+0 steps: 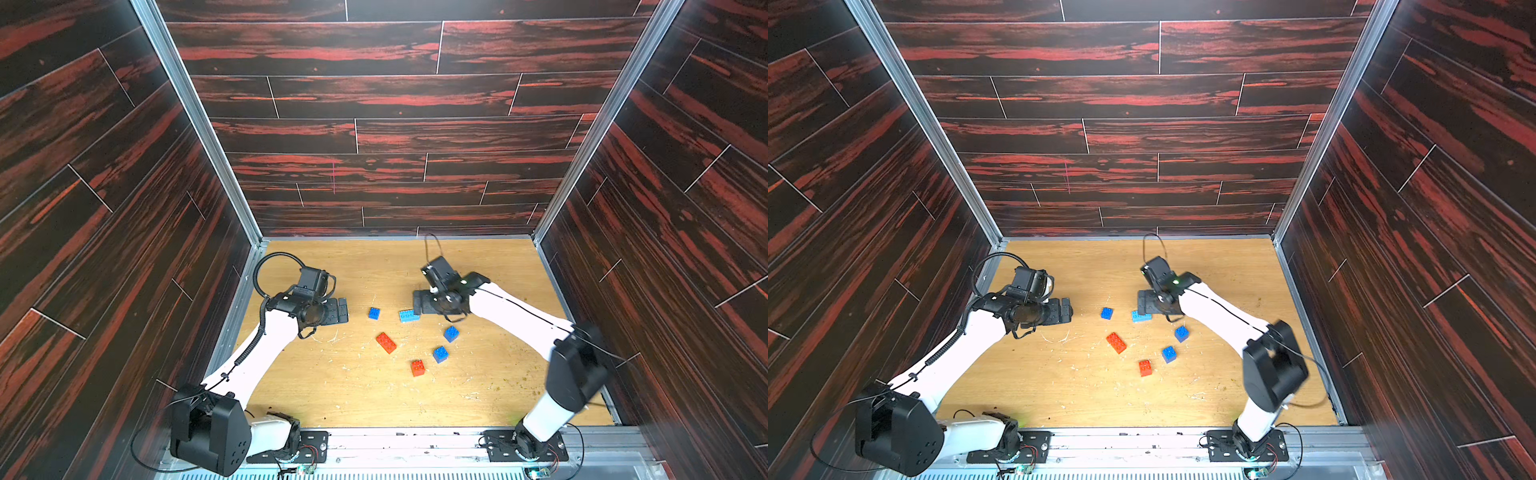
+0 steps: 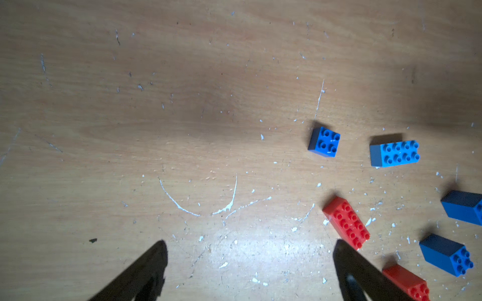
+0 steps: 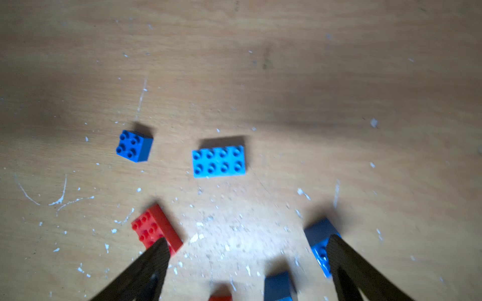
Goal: Assemble a giraffe with lego
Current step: Adjust the lego brick at the center of the board.
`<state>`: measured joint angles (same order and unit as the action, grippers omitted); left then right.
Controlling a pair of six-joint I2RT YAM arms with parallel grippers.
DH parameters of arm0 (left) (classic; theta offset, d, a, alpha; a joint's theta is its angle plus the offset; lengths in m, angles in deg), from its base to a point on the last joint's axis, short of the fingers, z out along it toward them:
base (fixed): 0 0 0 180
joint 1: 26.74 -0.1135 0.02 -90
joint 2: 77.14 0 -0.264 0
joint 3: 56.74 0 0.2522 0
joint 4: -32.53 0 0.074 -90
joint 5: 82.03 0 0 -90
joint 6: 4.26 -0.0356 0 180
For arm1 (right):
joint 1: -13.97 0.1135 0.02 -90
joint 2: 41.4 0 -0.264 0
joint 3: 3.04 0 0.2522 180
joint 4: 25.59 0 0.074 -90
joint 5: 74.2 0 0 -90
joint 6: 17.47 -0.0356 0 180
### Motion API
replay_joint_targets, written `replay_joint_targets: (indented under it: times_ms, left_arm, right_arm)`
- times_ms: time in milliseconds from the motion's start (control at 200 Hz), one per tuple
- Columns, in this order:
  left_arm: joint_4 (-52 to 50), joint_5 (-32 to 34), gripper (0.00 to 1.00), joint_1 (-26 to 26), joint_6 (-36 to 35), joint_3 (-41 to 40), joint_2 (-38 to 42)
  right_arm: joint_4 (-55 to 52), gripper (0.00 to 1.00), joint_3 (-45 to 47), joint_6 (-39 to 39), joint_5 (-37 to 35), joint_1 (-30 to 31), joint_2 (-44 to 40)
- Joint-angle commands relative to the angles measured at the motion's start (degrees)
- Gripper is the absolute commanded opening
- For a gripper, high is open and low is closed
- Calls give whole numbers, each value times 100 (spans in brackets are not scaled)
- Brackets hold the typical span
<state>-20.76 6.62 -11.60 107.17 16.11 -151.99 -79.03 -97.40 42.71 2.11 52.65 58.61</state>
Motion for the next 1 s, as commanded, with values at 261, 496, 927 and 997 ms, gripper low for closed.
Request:
replay_joint_targets:
  times_ms: [261, 496, 927, 997]
  left_arm:
    - [-437, -148, 100, 14, -122, -60, 84]
    - [-322, -206, 100, 16, -138, -133, 13]
    - [-336, -261, 100, 16, -161, -147, -47]
    - [-345, -261, 100, 16, -179, -150, -38]
  right_arm:
    - [-26, 94, -859, 180, 352, 44, 1382]
    - [130, 87, -352, 258, 451, 105, 1204]
    - [-206, 92, -1510, 70, 495, 129, 2320]
    - [-237, 92, -1554, 47, 377, 134, 2446]
